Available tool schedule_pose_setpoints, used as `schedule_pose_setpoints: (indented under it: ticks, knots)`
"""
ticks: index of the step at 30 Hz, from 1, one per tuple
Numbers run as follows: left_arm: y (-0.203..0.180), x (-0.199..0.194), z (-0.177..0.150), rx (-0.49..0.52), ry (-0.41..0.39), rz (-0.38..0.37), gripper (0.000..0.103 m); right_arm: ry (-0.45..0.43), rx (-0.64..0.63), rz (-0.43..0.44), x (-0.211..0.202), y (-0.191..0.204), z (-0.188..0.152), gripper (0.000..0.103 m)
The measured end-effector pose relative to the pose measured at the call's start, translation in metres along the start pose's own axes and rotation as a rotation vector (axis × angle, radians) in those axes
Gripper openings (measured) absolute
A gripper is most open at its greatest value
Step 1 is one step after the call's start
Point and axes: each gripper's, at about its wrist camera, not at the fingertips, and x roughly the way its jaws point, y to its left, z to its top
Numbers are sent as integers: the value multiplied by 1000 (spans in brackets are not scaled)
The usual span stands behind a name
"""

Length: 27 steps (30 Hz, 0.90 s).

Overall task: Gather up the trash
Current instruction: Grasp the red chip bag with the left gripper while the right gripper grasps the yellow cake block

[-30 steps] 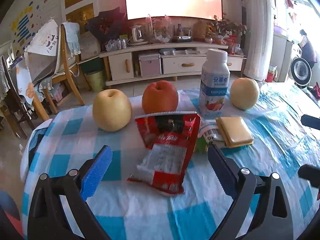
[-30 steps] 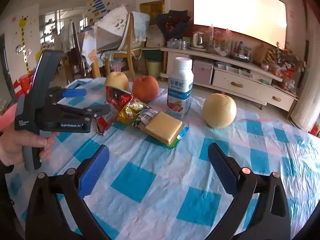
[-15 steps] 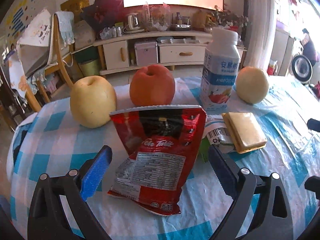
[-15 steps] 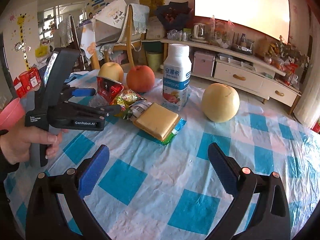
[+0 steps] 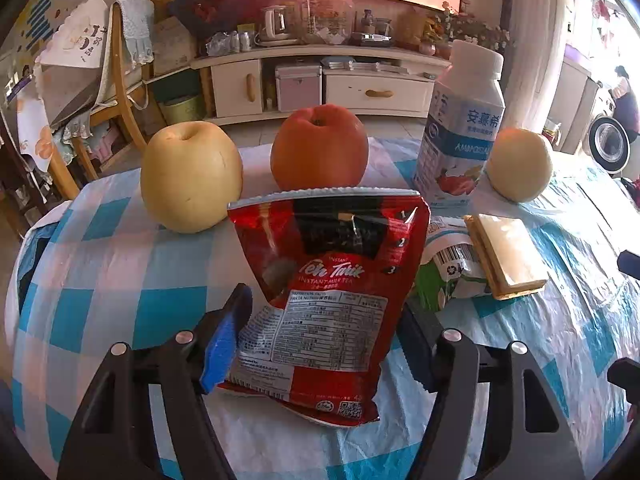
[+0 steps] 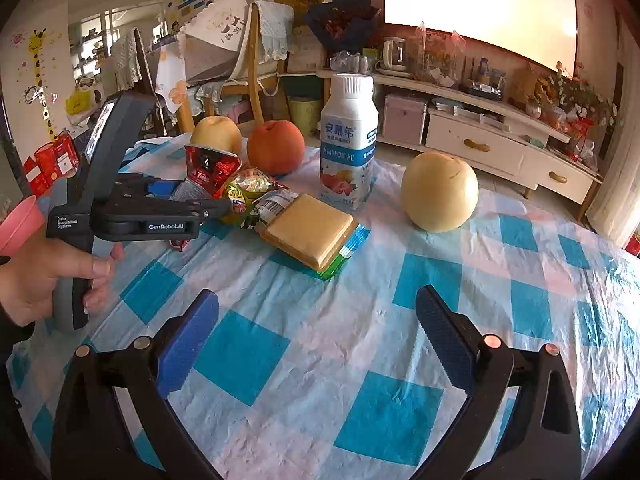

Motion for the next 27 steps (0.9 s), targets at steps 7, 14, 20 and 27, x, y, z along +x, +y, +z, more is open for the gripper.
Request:
schedule_pose_setpoints:
  ticks: [7,14,20,27]
  knots:
    - [1,-7,-7,5,3,2,69,6,1,-2,3,-1,-1,99]
    - [6,-25,-8,-5,-10,2,59,10,3,-3,4,-2,-2,99]
    - [12,-36,-16,-23,-1,-2,59,23,8,5,9,-2,-3,99]
    - [18,-41,-21,-27,5,-10,59,18,-51,1,30,1,8,99]
